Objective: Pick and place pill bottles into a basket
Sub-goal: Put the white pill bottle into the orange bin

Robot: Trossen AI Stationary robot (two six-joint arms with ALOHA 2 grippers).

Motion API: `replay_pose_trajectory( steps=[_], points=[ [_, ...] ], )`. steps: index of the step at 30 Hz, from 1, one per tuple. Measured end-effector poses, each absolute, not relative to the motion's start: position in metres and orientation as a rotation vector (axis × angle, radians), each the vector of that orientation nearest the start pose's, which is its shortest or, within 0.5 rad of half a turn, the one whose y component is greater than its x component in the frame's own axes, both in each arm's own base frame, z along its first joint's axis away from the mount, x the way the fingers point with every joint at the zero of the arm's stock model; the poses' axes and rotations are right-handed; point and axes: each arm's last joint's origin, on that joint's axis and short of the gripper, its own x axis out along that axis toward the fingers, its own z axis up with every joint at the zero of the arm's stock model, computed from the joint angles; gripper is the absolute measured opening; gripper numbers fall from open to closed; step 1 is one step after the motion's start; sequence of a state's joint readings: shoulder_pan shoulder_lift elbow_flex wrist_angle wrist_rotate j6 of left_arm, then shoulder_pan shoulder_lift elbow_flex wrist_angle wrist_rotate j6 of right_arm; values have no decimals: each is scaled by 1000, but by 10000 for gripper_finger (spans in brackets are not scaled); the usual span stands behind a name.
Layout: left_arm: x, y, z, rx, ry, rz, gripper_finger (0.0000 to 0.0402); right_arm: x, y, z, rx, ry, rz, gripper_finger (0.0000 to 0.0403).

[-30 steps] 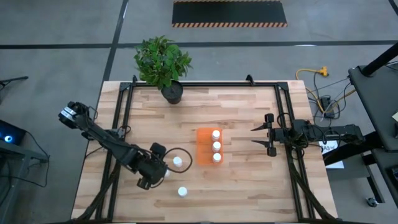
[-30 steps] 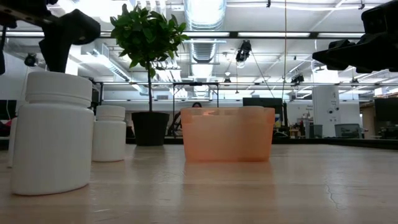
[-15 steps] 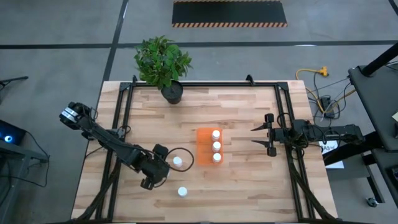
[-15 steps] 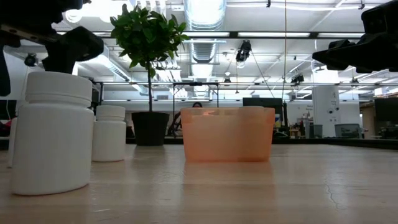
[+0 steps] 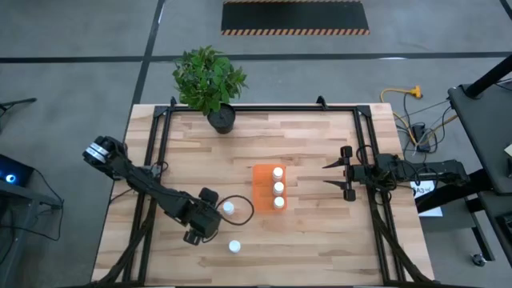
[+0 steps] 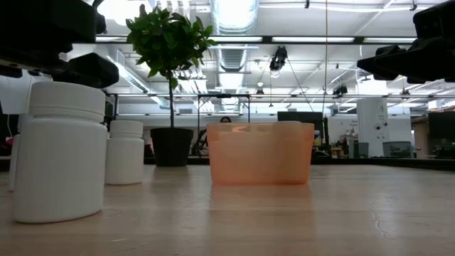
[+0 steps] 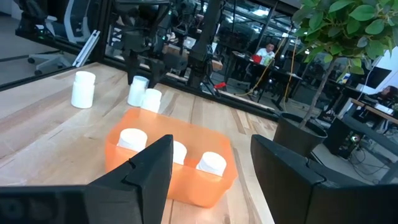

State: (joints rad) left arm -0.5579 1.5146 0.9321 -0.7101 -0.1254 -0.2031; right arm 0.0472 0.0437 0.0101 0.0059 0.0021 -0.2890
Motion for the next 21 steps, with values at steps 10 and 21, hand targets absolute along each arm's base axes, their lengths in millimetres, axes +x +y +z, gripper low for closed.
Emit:
replay_pose_trajectory(
  steps=[10,21],
  points=[
    [227,-137,201,228,1212,-264,258,100,5,164,-289,21,49,206],
    [231,-132,205,205,1176,-247,258,100,5,164,-290,21,48,206]
  ],
)
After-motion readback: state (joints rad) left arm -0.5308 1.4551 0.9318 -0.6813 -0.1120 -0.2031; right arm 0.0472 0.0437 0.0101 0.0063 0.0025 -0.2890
